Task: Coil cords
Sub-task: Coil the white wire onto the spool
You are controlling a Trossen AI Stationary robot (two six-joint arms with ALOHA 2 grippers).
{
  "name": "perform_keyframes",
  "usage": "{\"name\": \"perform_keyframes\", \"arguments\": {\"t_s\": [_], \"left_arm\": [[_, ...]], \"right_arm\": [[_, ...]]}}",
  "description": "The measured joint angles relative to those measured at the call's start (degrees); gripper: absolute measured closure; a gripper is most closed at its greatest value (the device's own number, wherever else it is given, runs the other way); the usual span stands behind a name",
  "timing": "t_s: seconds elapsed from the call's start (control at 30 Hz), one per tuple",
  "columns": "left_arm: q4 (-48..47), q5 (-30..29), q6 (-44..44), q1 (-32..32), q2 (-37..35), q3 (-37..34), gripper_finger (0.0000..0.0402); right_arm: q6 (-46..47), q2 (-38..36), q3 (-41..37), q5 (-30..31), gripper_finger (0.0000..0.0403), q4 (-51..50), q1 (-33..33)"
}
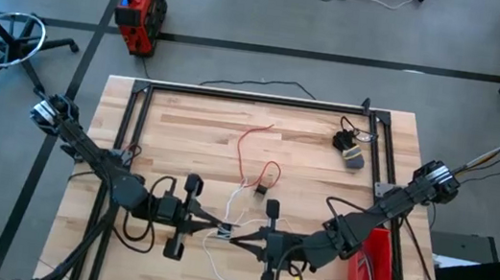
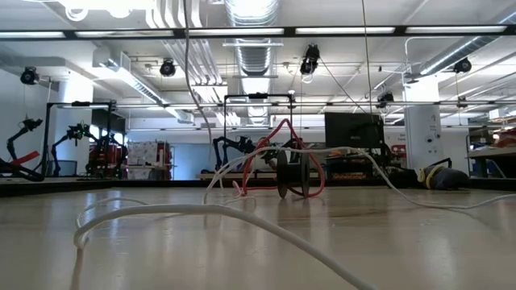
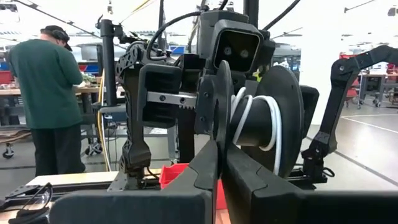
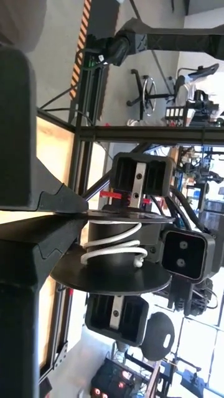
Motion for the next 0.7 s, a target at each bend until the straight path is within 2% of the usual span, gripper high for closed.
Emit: {"name": "perform_keyframes", "arguments": {"t_s": [0.27,0.43,0.7], "left_arm": [[0.42,-2.66,0.75,-0.09,-1.11,-0.02,0.04],[0.05,-5.16,0.73,-0.41,-2.99,-0.55,0.0401],[-0.13,-16.95,-0.35,-1.59,-10.11,-6.23,0.0401]], "right_arm": [[1.91,0.0,0.0,0.46,0.0391,0.23,-0.1],[4.05,0.02,0.0,2.75,0.0335,-0.49,0.24],[11.66,-0.8,-0.02,12.32,0.0241,-10.52,1.5]]}}
